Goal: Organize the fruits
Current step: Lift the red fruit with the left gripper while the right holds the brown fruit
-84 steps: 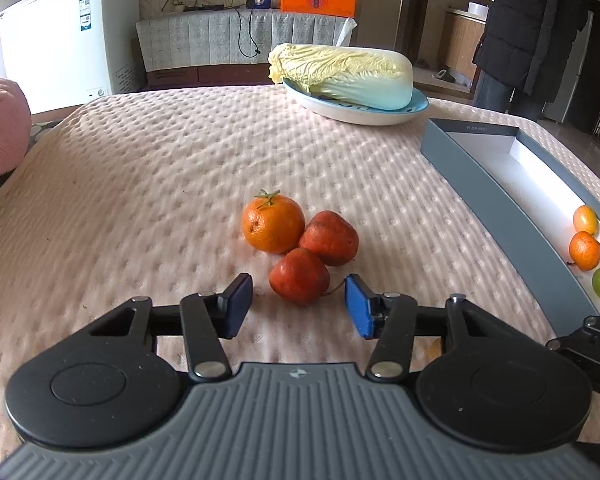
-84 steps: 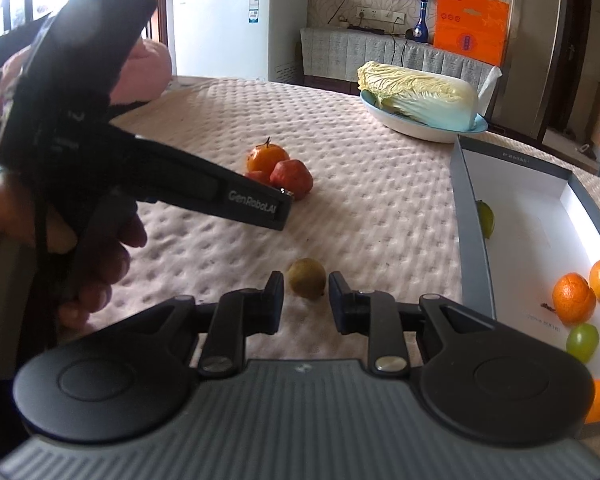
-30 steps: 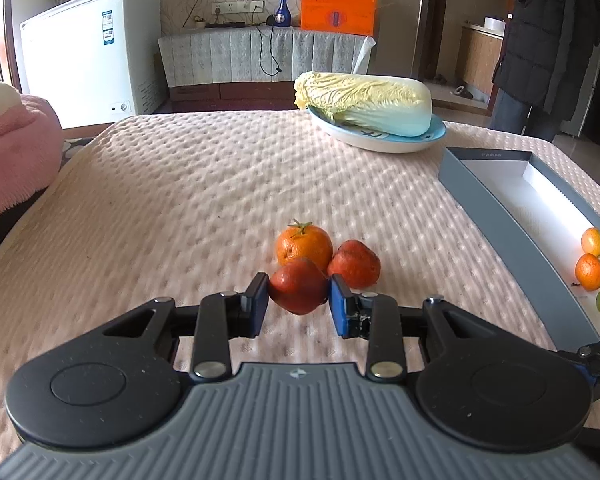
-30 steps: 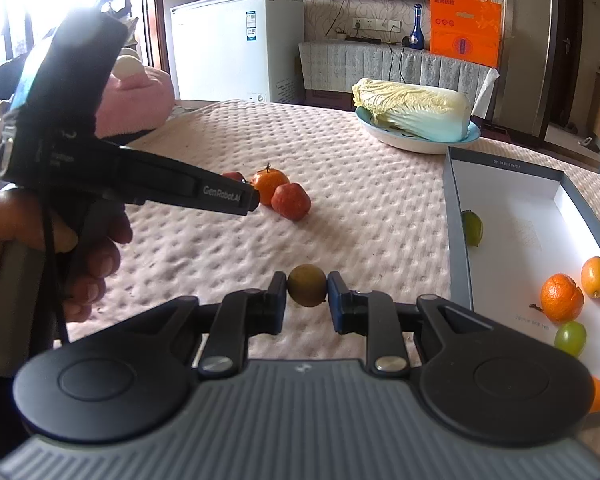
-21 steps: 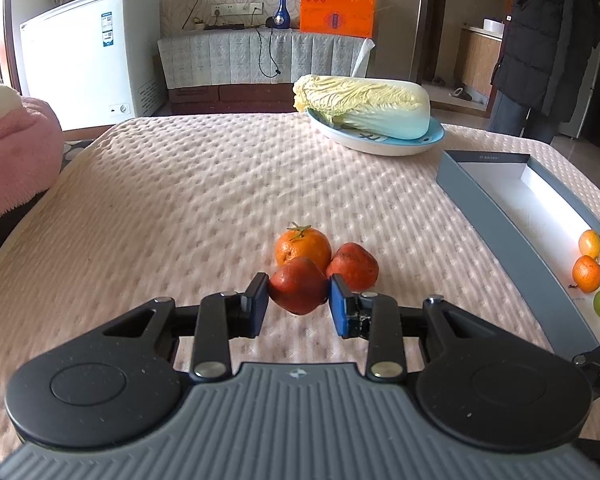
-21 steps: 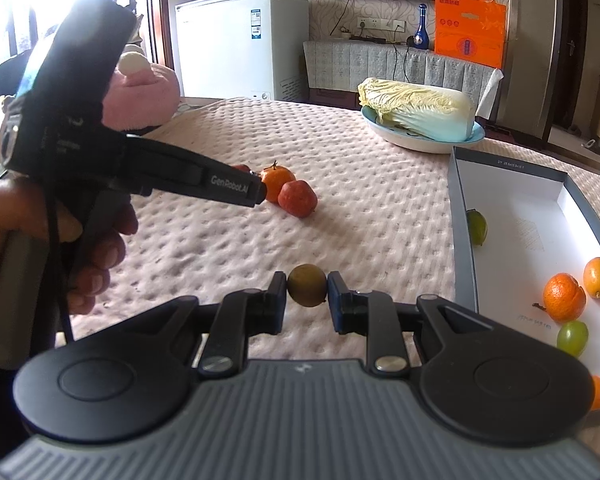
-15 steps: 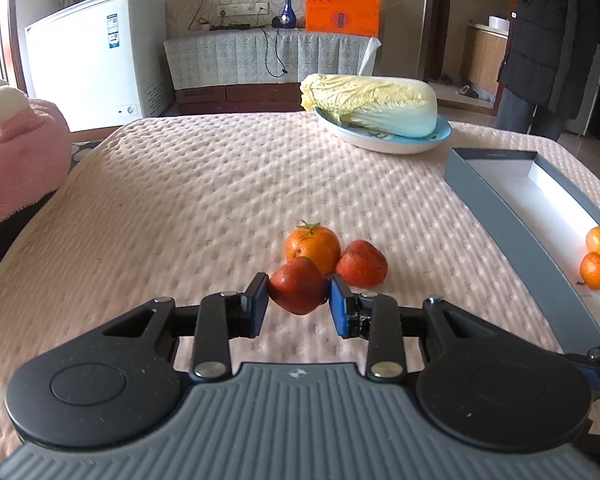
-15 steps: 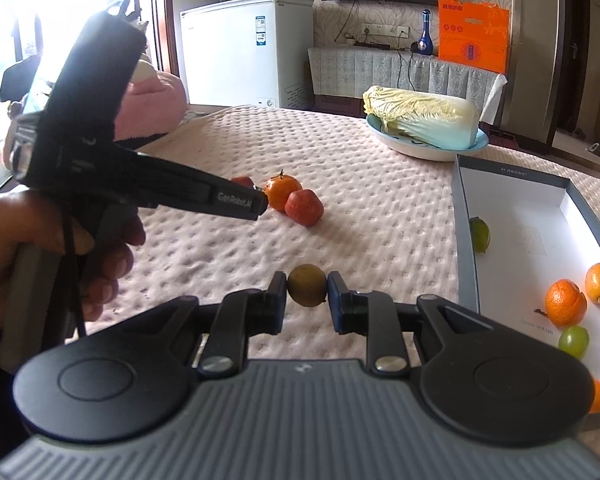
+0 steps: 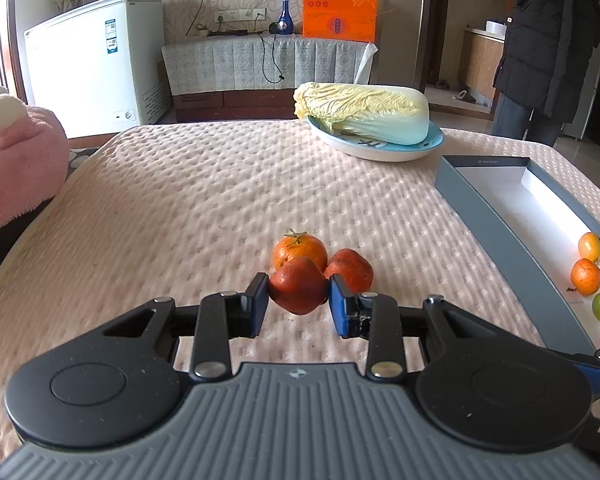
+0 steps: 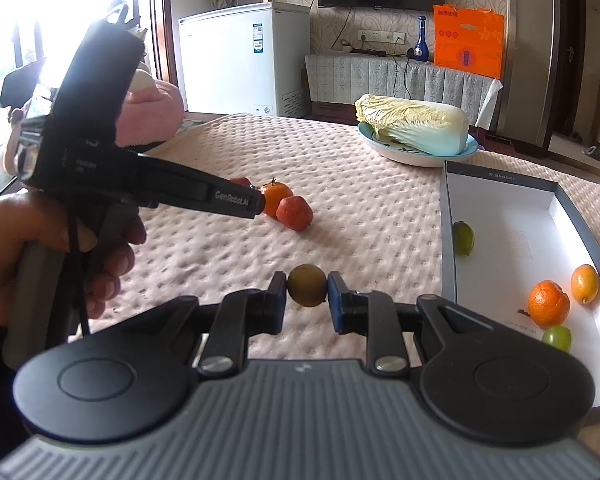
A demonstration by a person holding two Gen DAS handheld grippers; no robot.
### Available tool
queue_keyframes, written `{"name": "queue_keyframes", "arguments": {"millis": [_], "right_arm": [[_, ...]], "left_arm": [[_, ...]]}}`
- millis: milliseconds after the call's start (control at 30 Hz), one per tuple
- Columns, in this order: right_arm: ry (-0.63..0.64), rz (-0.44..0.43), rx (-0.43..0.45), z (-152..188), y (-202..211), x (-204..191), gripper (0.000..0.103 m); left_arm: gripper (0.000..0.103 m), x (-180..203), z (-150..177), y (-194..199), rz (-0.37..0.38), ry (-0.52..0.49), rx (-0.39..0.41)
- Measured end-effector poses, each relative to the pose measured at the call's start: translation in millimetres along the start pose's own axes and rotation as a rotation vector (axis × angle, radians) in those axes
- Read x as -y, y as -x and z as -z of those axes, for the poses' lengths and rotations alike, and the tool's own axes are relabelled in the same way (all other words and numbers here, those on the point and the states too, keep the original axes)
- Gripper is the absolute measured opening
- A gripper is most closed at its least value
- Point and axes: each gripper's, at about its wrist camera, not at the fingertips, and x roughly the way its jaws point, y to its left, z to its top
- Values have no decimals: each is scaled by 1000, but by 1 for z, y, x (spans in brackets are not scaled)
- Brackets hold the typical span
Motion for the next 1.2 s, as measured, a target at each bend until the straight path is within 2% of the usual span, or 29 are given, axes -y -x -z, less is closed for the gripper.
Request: {"name": "queue_keyframes", "arguments": {"millis": [1200], "right_arm": [[0, -5, 15, 0, 10, 4, 25]], "left_arm": [[38, 8, -3, 6, 14, -21, 16]]}}
